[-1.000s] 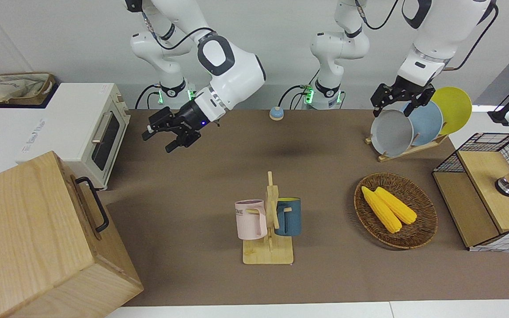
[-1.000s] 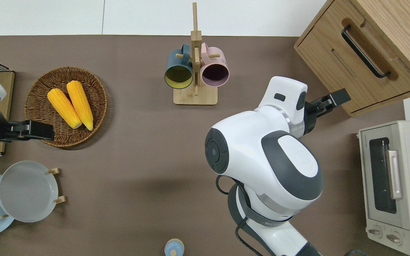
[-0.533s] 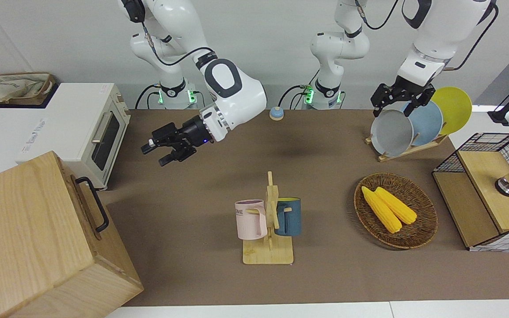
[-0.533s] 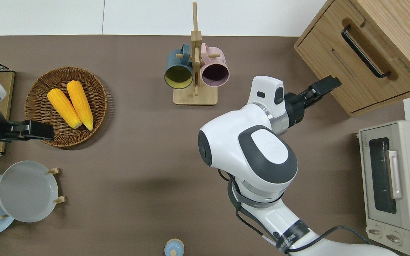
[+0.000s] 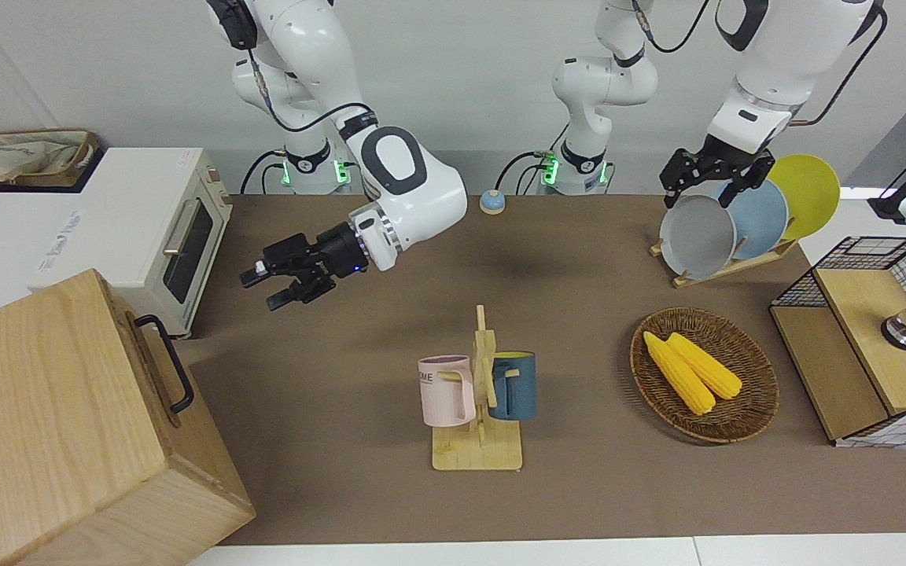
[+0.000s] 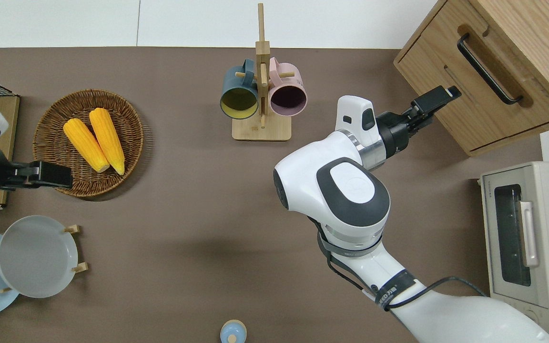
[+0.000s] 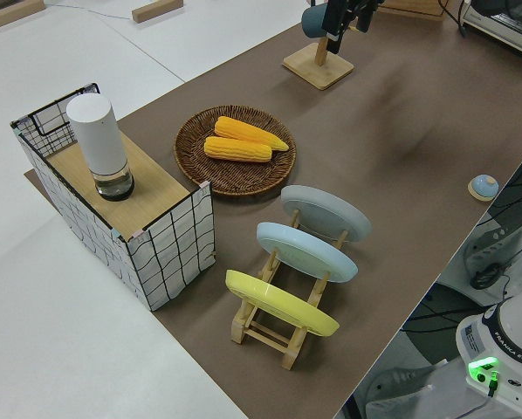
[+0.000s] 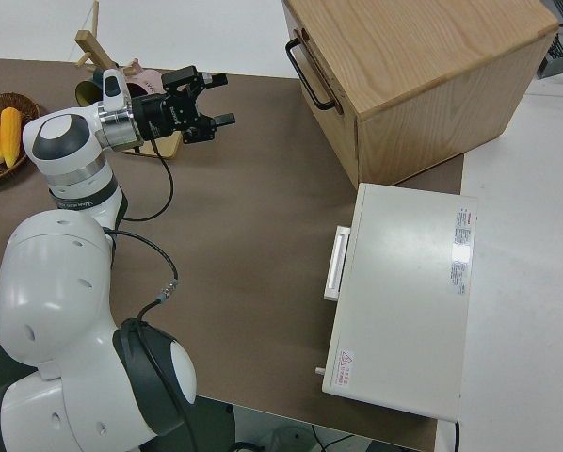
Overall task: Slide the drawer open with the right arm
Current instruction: 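Raise the right arm and swing the right gripper toward the drawer handle, then hook the right gripper onto the black drawer handle and close it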
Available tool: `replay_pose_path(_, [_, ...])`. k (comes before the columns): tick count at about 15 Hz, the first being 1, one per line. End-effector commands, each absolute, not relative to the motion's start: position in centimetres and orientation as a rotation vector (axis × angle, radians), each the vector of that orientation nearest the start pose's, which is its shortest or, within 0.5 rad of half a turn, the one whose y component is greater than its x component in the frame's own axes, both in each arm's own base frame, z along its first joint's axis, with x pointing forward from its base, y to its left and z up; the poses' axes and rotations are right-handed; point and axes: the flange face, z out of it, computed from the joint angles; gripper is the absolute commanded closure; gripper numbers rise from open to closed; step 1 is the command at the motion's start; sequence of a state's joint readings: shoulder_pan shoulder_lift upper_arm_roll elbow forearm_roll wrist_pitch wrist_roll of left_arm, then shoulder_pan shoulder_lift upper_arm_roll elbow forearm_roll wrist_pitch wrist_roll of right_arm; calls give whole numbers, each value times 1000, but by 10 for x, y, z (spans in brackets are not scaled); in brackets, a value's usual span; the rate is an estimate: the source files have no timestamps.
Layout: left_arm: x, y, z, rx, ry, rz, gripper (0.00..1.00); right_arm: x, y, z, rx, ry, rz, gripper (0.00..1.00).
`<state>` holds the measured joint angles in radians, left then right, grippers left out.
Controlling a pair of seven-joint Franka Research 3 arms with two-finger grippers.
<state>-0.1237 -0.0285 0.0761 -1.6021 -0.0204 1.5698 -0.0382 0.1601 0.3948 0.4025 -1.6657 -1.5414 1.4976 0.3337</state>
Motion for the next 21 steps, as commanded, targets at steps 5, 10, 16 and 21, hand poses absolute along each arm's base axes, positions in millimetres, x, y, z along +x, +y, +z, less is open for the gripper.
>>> replay_pose_path(5, [541, -26, 630, -3152, 17, 13, 5, 645, 181, 423, 1597, 449, 322, 25])
replay_pose_path(10, [541, -26, 630, -3152, 17, 13, 2, 659, 156, 417, 1579, 451, 347, 25])
replay_pose_path(16, [541, -26, 630, -3152, 17, 11, 2, 673, 131, 415, 1551, 474, 366, 30])
replay_pose_path(21, [541, -26, 630, -3152, 17, 11, 2, 676, 127, 406, 1535, 485, 376, 34])
